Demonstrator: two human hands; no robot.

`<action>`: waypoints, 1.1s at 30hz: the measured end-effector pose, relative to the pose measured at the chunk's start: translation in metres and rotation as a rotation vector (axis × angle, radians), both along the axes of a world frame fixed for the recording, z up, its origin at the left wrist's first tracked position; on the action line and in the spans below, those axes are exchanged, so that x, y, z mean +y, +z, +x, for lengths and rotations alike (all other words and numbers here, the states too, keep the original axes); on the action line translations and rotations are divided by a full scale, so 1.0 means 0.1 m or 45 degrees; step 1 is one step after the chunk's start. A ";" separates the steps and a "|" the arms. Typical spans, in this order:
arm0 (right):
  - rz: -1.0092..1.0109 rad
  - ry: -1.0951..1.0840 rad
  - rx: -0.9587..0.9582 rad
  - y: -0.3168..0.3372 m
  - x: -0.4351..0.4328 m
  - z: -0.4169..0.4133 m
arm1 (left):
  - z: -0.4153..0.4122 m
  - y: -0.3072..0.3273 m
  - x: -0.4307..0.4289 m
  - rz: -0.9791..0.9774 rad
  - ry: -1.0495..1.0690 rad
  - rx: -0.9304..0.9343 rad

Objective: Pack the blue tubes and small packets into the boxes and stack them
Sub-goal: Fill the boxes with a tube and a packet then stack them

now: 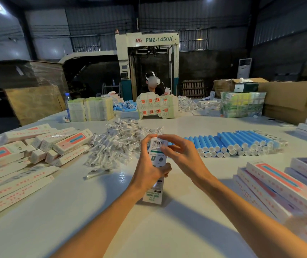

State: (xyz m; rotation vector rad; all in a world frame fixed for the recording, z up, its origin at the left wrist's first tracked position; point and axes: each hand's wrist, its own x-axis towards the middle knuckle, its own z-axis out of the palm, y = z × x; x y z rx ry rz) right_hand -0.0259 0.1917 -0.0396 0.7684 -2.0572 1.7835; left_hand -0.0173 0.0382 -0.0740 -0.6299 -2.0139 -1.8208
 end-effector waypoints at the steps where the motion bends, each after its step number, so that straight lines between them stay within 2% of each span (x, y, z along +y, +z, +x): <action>1: -0.022 -0.006 0.014 -0.01 -0.01 0.01 | 0.00 -0.01 0.00 -0.002 0.002 0.011; 12: 0.017 -0.069 0.061 -0.03 -0.12 -0.02 | -0.04 -0.05 0.00 0.029 0.029 -0.022; 18: -0.215 0.099 -0.164 -0.20 -0.18 0.07 | -0.06 -0.07 0.02 0.106 0.045 -0.110; 23: -0.210 0.137 -0.374 -0.32 -0.26 0.19 | -0.08 -0.09 0.00 0.246 0.295 -0.225; 27: -0.163 0.310 -0.533 -0.46 -0.41 0.30 | -0.05 -0.13 0.01 0.376 0.317 -0.346; 30: -0.145 0.331 -0.543 -0.48 -0.43 0.35 | -0.04 -0.14 -0.01 0.296 0.322 -0.398; 33: 0.009 0.184 -0.440 -0.37 -0.31 0.35 | -0.07 -0.13 -0.02 0.180 0.231 -0.440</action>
